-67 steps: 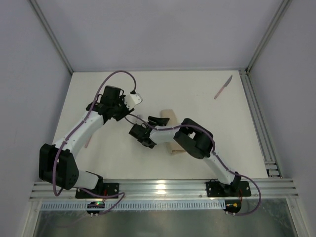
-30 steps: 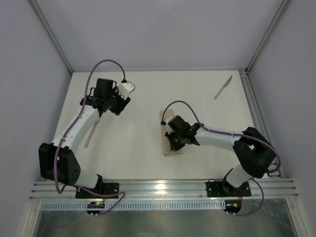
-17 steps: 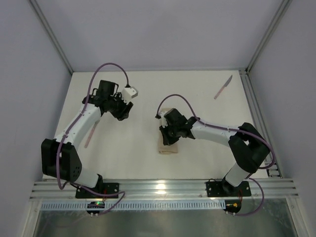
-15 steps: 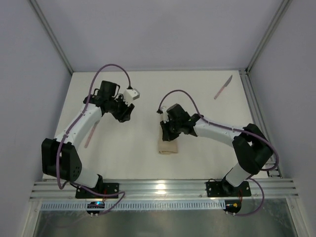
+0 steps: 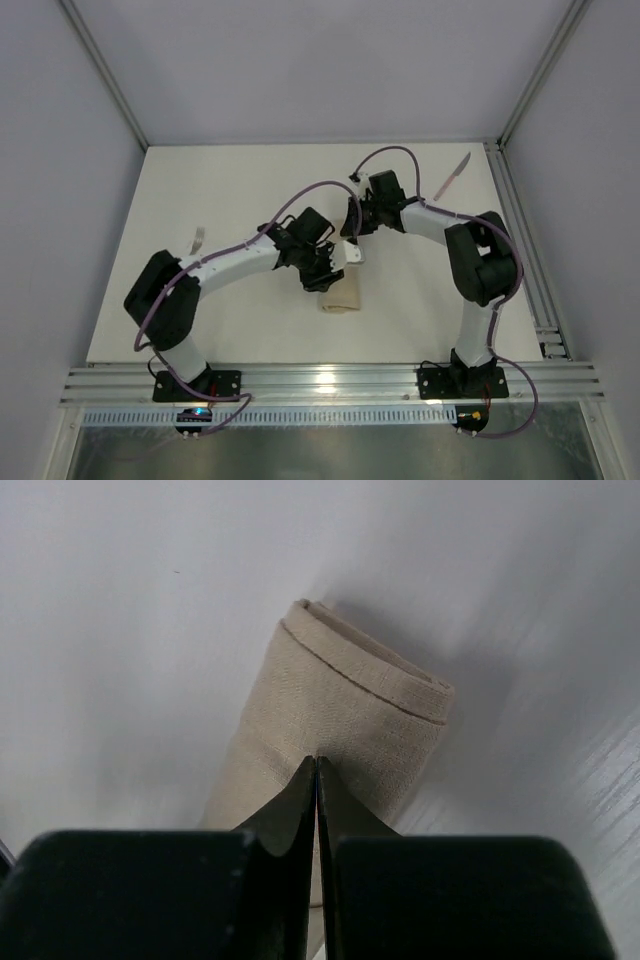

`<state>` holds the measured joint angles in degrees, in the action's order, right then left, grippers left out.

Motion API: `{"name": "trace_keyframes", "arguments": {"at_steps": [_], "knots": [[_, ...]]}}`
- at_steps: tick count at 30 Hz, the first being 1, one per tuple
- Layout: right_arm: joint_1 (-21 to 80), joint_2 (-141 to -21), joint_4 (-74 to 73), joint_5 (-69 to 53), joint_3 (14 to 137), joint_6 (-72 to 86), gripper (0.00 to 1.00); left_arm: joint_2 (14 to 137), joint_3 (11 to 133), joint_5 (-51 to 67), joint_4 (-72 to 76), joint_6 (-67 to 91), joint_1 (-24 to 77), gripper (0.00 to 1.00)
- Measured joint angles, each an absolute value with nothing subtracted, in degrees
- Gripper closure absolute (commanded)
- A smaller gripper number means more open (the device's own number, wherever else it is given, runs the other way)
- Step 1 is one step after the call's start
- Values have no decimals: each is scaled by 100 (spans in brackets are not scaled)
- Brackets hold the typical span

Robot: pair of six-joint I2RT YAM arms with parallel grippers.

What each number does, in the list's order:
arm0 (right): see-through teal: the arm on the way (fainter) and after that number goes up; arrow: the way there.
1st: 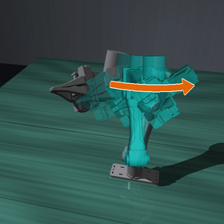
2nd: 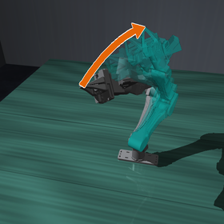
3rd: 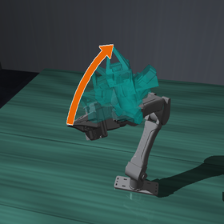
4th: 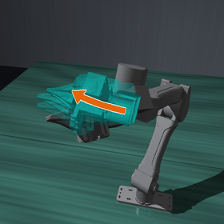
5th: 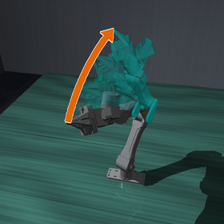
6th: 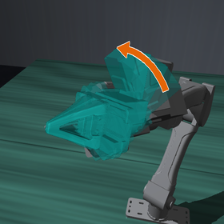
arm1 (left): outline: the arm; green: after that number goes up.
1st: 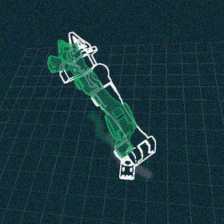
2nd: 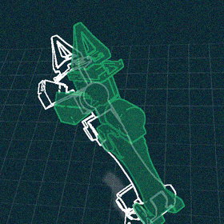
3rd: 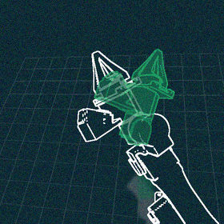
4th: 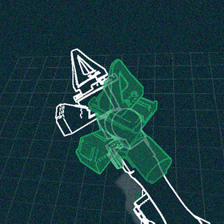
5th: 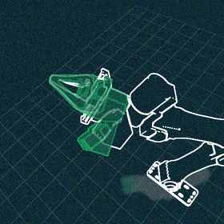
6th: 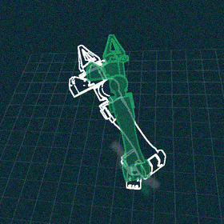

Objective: Fold the napkin into a case and place the utensils inside
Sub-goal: Smooth out the smaller rectangle-folded napkin at the center of the board.

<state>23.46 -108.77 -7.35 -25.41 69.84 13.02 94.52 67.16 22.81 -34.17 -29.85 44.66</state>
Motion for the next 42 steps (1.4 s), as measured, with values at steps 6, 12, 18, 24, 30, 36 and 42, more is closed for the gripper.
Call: {"name": "trace_keyframes", "arguments": {"at_steps": [6,12,18,24,30,36,42], "knots": [[2119,-11513,-517,-2770,7052,1570,96,10422,6506,1909,-2670,-3002,4912,58],[2036,-11668,-294,-2799,7109,1844,96,10440,6495,1577,-2453,-3183,5144,62],[2001,-11815,-279,-2897,7277,2056,96,10394,6482,1194,-2418,-3448,5404,60],[2003,-11349,-309,-2812,7004,2005,93,10237,6440,1026,-2447,-3350,5470,55],[2029,-9631,-425,-2576,6213,1883,90,10191,6952,1129,-2980,-3103,5470,55],[2274,-8584,-456,-2523,5183,1894,96,10064,6799,1258,-3159,-3041,5470,57],[2912,-8750,-687,-2714,4368,1979,96,10147,6445,1260,-3151,-3041,5470,57]]}}
